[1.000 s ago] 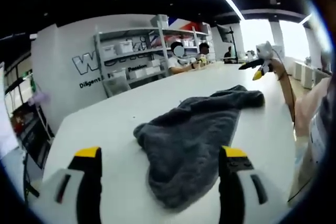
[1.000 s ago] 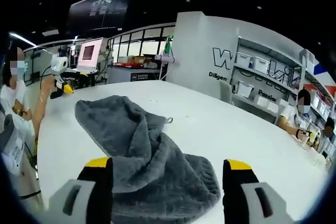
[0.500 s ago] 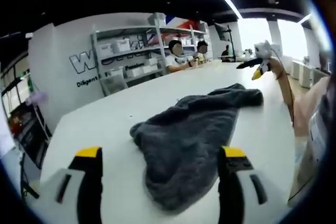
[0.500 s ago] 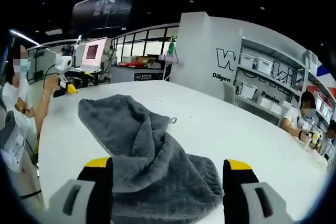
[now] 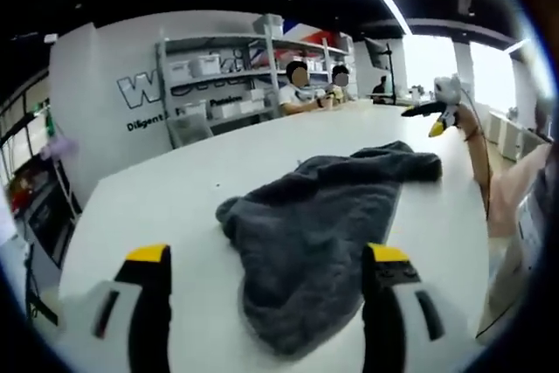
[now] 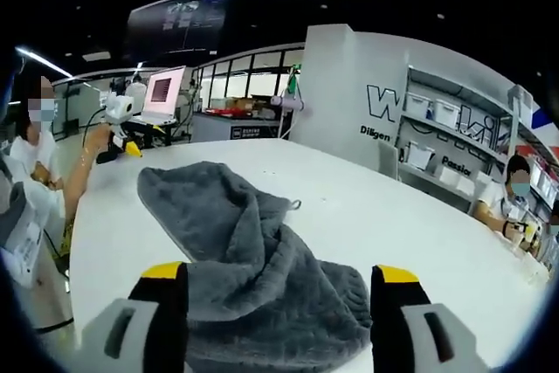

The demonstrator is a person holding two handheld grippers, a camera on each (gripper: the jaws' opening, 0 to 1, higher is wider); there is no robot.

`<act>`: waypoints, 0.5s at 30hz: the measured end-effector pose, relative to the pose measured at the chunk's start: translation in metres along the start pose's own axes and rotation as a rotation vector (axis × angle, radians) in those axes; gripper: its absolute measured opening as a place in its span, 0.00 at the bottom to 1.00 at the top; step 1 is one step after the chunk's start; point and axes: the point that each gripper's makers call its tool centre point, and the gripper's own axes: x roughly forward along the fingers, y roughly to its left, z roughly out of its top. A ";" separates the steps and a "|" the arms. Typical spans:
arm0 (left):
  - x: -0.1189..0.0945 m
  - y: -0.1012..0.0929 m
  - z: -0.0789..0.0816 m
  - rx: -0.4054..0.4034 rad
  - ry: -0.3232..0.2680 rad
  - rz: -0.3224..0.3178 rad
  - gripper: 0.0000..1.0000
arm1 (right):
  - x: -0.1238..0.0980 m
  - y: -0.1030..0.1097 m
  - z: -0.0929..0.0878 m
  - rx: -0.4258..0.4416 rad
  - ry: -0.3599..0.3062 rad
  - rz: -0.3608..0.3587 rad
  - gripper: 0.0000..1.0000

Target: Fold the towel on the table until its edges align and the towel forms a compact rectangular stack.

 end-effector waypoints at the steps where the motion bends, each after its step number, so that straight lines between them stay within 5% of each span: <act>1: 0.000 -0.001 0.002 0.005 0.004 -0.002 0.95 | 0.000 0.001 0.000 -0.003 -0.001 0.001 0.89; 15: 0.047 0.040 0.033 -0.010 0.058 0.043 0.80 | 0.002 0.010 0.000 -0.011 -0.017 0.035 0.89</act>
